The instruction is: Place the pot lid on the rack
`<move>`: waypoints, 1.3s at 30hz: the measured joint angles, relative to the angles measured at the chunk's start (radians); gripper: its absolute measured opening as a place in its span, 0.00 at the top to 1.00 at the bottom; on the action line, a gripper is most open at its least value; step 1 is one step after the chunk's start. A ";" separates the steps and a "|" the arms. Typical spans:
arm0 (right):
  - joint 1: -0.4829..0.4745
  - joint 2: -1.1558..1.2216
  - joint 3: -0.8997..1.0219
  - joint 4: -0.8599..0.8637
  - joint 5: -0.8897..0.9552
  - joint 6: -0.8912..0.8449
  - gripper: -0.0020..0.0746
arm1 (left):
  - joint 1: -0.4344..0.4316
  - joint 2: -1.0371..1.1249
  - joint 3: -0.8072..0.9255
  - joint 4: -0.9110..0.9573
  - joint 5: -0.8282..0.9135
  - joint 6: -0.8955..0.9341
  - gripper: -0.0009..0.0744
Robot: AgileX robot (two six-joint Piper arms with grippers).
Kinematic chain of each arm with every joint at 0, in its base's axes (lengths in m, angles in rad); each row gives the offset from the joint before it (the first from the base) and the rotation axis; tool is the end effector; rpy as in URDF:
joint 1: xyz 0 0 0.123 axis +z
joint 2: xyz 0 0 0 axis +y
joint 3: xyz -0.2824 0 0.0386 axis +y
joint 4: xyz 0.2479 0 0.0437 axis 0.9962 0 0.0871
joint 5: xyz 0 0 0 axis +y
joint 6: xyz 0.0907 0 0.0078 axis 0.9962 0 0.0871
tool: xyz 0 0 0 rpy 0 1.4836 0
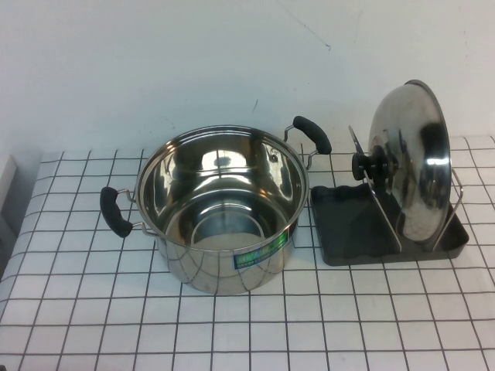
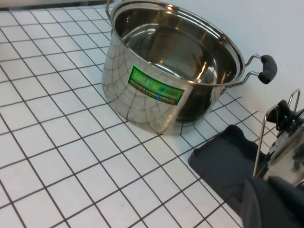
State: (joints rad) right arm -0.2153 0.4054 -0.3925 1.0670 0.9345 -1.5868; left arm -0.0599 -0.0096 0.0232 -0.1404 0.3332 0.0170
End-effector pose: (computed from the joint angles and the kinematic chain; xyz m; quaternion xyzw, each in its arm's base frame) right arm 0.0729 0.0498 0.2791 -0.4021 0.7141 0.0685 0.5690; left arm 0.0533 -0.0074 0.1760 -0.0081 0.7916 -0.0716 0.6067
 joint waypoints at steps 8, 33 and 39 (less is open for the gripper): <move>0.000 0.000 0.000 0.000 0.000 0.000 0.98 | 0.000 0.000 0.000 0.001 0.000 0.000 0.99; 0.263 0.000 0.000 0.023 -0.383 0.016 0.98 | 0.000 -0.002 0.000 0.004 0.000 0.000 0.99; 0.353 0.000 0.000 0.042 -0.696 -0.051 0.98 | 0.000 -0.002 0.000 0.004 0.000 -0.002 0.99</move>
State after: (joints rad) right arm 0.1376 0.4054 -0.3925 1.1090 0.2389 -1.6380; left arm -0.0599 -0.0111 0.0232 -0.1366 0.3336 0.0149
